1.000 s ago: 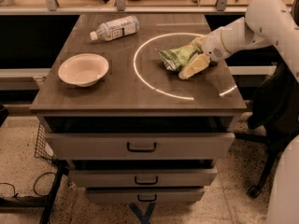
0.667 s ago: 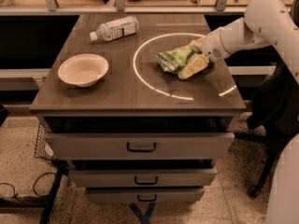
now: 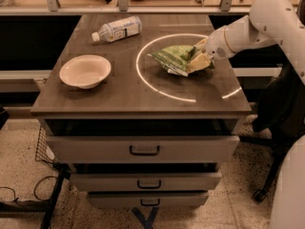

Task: Place green jalapeno chip bag into paper bowl

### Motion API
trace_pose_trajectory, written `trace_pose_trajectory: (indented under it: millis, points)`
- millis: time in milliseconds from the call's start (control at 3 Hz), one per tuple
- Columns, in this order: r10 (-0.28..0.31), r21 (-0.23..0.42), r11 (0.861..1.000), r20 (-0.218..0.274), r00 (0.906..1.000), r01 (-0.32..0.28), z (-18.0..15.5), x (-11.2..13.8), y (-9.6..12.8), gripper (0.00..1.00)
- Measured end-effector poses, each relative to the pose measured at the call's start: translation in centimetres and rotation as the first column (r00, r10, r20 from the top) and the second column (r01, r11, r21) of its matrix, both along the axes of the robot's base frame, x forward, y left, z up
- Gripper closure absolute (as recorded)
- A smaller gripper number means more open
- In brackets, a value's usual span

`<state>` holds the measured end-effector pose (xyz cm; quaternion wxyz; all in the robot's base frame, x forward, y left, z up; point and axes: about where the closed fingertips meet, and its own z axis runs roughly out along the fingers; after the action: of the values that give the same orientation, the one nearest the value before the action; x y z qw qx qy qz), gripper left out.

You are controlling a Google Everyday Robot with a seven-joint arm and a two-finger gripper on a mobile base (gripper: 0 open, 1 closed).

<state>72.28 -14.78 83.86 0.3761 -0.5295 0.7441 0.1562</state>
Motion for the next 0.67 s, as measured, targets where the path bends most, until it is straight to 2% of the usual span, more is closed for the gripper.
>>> trace_pose_trajectory:
  millis: [333,667]
  points:
    - [0.000,0.000,1.000,0.000,1.0000,0.000,0.17,0.00,0.01,1.00]
    - [0.001,0.000,1.000,-0.001,1.0000,-0.001,0.14,0.02,0.07,1.00]
